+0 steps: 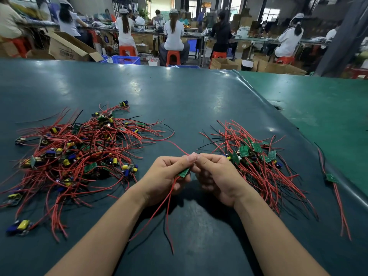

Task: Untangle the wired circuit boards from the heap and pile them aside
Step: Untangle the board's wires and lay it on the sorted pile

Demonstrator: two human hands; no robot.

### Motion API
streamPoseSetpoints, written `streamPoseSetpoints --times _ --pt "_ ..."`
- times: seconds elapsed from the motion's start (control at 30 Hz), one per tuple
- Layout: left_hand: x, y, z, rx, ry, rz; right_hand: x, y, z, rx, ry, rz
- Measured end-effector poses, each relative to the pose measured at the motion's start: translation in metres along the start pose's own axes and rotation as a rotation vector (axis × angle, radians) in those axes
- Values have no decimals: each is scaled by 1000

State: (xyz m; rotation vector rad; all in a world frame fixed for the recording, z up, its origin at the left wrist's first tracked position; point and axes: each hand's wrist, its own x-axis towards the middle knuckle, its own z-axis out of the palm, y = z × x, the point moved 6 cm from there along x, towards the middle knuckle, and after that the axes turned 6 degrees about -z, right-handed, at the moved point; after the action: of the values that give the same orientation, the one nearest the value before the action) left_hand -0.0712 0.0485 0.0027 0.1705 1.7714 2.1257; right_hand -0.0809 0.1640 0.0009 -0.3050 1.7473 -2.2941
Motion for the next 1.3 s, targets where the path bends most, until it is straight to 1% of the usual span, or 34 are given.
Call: streamPoseSetpoints --times 0.13,0.23,0.3,0.37,0.43,0.53,0.63,0.73,0.8,0.83,0.9,0.97,1.07,1.17,1.3 --pt "1 -1 0 -21 11 0 2 -2 -4 86 38 -27" --pt "1 -1 0 -83 -2 -8 4 0 -5 85 89 -50" --pt "2 -1 0 -111 31 -12 6 1 -8 85 138 -55" --pt "2 -2 -2 -104 84 -6 5 2 -8 62 135 -46" --pt "2 -3 -3 -89 120 0 4 1 -6 2 95 -46" --pt "1 -3 -2 -55 122 -3 3 0 -6 -52 96 -76" --pt "1 -4 -1 4 108 -23 5 0 -9 -101 158 -101" --pt "1 -5 -1 34 109 -29 7 -3 -14 -275 231 -180" --pt "0 -4 -1 43 108 -25 8 -6 -19 -336 297 -223" --pt "0 -4 -1 42 104 -22 9 -7 -25 -311 343 -232" --pt "1 -4 -1 20 87 -19 9 -9 -36 -186 431 -241" --pt "1 -4 -2 8 57 -16 7 -13 -41 -118 455 -281" --pt "0 -4 0 18 -1 -7 4 -21 -36 -231 470 -388" --pt "0 -4 -1 15 -14 -10 0 -26 -36 -354 563 -471" --pt "1 -4 -1 17 -21 -6 -3 -29 -44 -303 659 -496"
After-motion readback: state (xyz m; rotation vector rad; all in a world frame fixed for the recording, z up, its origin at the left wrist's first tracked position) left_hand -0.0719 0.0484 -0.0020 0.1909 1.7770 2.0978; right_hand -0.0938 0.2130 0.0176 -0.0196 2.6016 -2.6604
